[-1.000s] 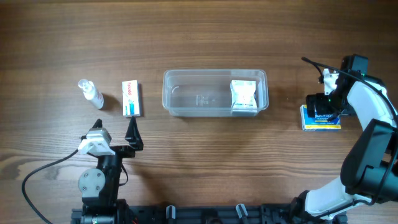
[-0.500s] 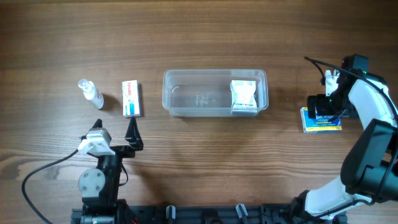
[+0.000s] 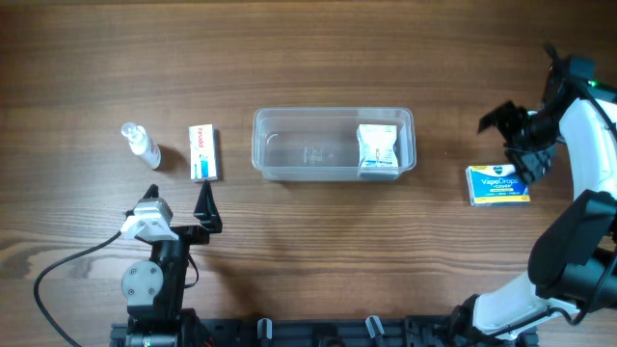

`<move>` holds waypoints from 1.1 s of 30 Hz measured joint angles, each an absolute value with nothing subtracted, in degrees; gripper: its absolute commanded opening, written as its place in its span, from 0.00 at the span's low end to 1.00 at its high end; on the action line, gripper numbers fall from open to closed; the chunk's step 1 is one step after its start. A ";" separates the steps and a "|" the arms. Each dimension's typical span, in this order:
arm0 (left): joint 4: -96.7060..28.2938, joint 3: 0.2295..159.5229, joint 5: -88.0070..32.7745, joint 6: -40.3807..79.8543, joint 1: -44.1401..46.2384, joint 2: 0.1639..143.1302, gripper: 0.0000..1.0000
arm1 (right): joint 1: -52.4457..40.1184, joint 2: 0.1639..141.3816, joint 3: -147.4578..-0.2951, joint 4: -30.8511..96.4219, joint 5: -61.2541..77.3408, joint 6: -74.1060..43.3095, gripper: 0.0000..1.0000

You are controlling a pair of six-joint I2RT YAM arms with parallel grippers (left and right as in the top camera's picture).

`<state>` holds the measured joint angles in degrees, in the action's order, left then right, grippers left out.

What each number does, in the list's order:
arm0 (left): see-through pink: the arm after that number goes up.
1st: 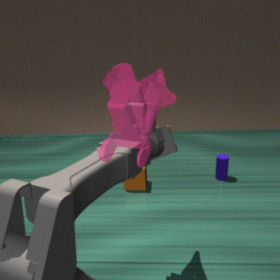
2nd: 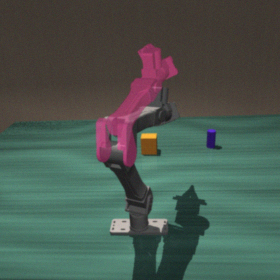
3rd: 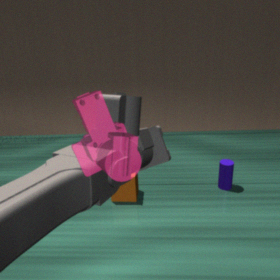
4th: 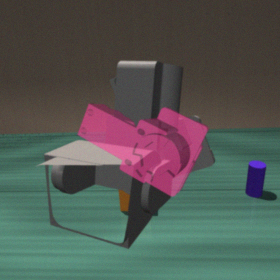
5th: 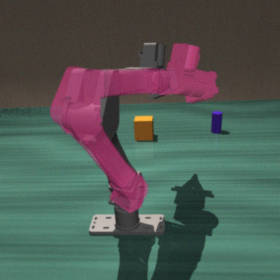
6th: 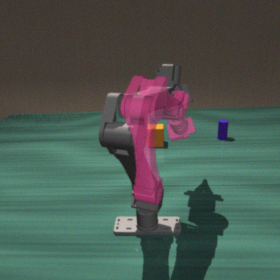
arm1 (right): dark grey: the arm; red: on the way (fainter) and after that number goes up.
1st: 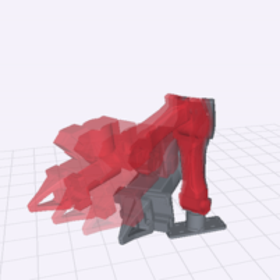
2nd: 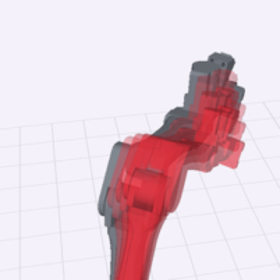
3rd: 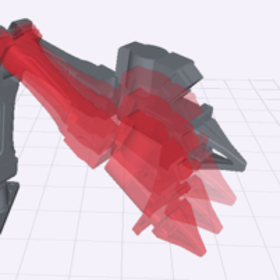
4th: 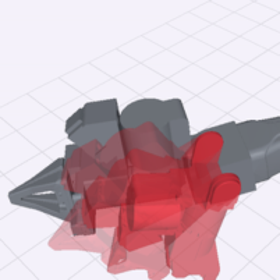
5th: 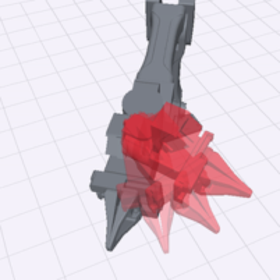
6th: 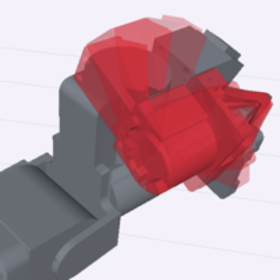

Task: Pack container
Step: 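Grasp the blue VapoDrops box with the right gripper and lift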

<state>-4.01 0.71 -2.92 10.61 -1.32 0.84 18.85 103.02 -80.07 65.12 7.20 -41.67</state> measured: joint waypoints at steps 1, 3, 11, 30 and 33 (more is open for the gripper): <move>-4.01 0.69 -2.92 10.61 -1.32 0.84 1.00 | 18.87 103.02 -80.09 67.46 5.61 -46.83 1.00; -4.03 0.71 -2.92 10.61 -1.32 0.84 1.00 | 18.87 103.02 -80.16 72.82 1.04 -58.06 1.00; -4.01 0.69 -2.92 10.61 -1.32 0.84 1.00 | 18.87 103.02 -77.71 69.60 -8.16 -72.93 1.00; -4.03 0.71 -2.92 10.61 -1.32 0.84 1.00 | 18.87 103.18 -63.22 47.42 -6.02 -65.19 1.00; -4.03 0.69 -2.92 10.61 -1.32 0.84 1.00 | 18.87 103.18 -62.46 46.74 -5.21 -65.01 1.00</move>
<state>-4.03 0.69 -2.92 10.61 -1.32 0.84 18.87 103.18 -62.46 46.74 -5.21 -65.01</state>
